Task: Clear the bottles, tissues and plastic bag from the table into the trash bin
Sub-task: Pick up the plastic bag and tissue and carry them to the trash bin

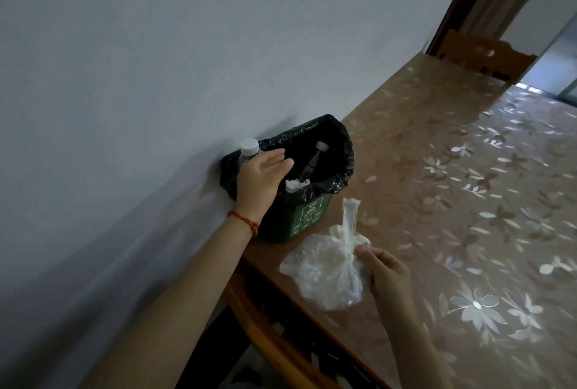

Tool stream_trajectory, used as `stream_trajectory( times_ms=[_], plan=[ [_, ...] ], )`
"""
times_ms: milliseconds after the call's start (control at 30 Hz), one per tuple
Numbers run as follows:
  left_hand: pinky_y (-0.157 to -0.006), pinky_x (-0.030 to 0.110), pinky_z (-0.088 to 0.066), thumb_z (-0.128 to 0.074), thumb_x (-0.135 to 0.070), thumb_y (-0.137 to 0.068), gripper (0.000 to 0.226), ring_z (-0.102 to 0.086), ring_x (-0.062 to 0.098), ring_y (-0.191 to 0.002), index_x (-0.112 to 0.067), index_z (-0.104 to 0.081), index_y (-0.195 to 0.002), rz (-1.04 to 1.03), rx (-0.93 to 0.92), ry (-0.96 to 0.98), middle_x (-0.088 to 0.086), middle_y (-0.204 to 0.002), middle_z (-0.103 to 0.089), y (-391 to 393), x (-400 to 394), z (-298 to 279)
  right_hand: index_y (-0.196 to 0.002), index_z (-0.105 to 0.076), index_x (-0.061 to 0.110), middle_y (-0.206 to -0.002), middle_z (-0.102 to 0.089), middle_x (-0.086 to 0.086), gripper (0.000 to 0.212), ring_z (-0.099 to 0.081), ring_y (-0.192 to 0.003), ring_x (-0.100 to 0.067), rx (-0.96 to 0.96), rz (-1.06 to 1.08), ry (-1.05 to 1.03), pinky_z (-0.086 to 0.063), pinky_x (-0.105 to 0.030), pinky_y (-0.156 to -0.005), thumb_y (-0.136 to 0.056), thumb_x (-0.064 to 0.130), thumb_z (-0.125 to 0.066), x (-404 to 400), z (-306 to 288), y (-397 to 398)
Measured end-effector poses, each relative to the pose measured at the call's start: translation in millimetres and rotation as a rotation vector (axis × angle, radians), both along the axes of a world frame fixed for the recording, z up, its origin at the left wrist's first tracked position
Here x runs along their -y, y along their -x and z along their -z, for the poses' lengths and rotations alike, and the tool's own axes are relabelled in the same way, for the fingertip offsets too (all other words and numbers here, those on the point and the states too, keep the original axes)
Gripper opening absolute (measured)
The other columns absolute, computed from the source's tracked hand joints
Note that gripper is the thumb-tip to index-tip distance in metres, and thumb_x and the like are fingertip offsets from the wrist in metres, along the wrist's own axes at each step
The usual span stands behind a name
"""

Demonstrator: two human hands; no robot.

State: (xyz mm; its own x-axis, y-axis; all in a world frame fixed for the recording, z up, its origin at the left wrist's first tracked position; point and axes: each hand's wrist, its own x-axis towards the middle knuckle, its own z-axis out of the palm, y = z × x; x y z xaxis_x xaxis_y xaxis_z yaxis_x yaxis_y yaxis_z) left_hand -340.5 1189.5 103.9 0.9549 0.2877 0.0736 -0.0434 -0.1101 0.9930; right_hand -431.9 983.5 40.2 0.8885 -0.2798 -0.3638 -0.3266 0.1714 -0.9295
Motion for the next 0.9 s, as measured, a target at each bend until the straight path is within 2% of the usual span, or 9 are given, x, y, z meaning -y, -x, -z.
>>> stream_trajectory(
  times_ms=[67,133,233,400,533,633,800,900],
  plan=[
    [-0.080,0.006,-0.046,-0.066,-0.014,-0.083,0.032,-0.060,0.009,-0.098,-0.005,-0.062,-0.114,0.027,0.033,-0.095,0.005,-0.110,-0.064,12.5,-7.7,4.6,-0.065,-0.068,0.007,-0.060,-0.062,-0.008,0.013,-0.055,-0.056,-0.020,-0.003,-0.007,-0.010,-0.047,-0.028,-0.054,-0.078,0.006,-0.067,-2.7,-0.2,-2.0],
    [-0.087,0.009,-0.044,-0.065,-0.021,-0.083,0.034,-0.058,0.009,-0.102,-0.006,-0.062,-0.114,0.033,0.125,-0.272,0.005,-0.112,-0.064,26.6,-17.7,12.5,-0.065,-0.068,0.007,-0.063,-0.062,-0.011,0.013,-0.055,-0.059,-0.023,-0.004,-0.016,-0.023,-0.047,-0.032,-0.059,-0.078,0.006,-0.067,-5.0,-2.9,-4.6],
    [-0.093,0.016,-0.041,-0.057,-0.034,-0.082,0.043,-0.054,0.012,-0.107,-0.004,-0.063,-0.112,0.036,0.245,-0.596,0.008,-0.115,-0.064,45.9,-31.7,31.3,-0.068,-0.066,0.006,-0.052,-0.060,-0.001,0.011,-0.053,-0.047,-0.013,0.000,-0.048,-0.011,-0.047,-0.024,-0.048,-0.079,0.009,-0.067,-9.1,-9.3,-9.8],
    [-0.090,0.036,-0.049,-0.044,-0.043,-0.088,0.050,-0.057,0.024,-0.106,-0.004,-0.062,-0.113,0.062,0.186,-0.840,0.015,-0.114,-0.063,74.1,-45.6,66.1,-0.067,-0.066,0.008,-0.048,-0.058,0.004,0.014,-0.052,-0.045,-0.011,0.035,-0.060,-0.007,-0.046,-0.023,-0.049,-0.080,0.011,-0.067,-15.8,-19.3,-20.9],
    [-0.091,0.044,-0.049,-0.025,-0.050,-0.095,0.062,-0.059,0.032,-0.106,-0.004,-0.061,-0.114,0.131,0.091,-0.977,0.017,-0.114,-0.063,86.8,-54.3,82.8,-0.069,-0.067,0.007,-0.058,-0.062,-0.005,0.011,-0.055,-0.059,-0.023,0.076,-0.080,-0.020,-0.048,-0.036,-0.064,-0.078,0.013,-0.068,-21.9,-32.3,-32.4],
    [-0.091,0.043,-0.044,-0.020,-0.052,-0.095,0.066,-0.060,0.034,-0.105,-0.004,-0.062,-0.113,0.148,0.028,-1.031,0.019,-0.114,-0.063,90.4,-55.5,86.7,-0.066,-0.068,0.011,-0.061,-0.061,-0.007,0.012,-0.053,-0.064,-0.026,0.110,-0.093,-0.010,-0.045,-0.040,-0.068,-0.077,0.015,-0.069,-28.6,-46.9,-46.5],
    [-0.090,0.042,-0.046,-0.018,-0.053,-0.094,0.067,-0.059,0.033,-0.107,-0.005,-0.061,-0.114,0.177,-0.042,-1.044,0.018,-0.115,-0.063,90.0,-56.6,86.6,-0.071,-0.068,0.007,-0.058,-0.059,-0.004,0.008,-0.052,-0.057,-0.020,0.174,-0.063,0.001,-0.046,-0.031,-0.059,-0.078,0.012,-0.069,-43.4,-75.7,-78.5],
    [-0.094,0.042,-0.043,-0.017,-0.053,-0.094,0.068,-0.057,0.032,-0.111,-0.005,-0.059,-0.117,0.185,-0.060,-1.049,0.017,-0.119,-0.061,89.3,-57.4,88.0,-0.068,-0.067,0.009,-0.062,-0.059,-0.007,0.010,-0.055,-0.059,-0.020,0.186,-0.034,-0.030,-0.048,-0.033,-0.062,-0.077,0.011,-0.070,-51.9,-85.8,-101.0]
  ],
)
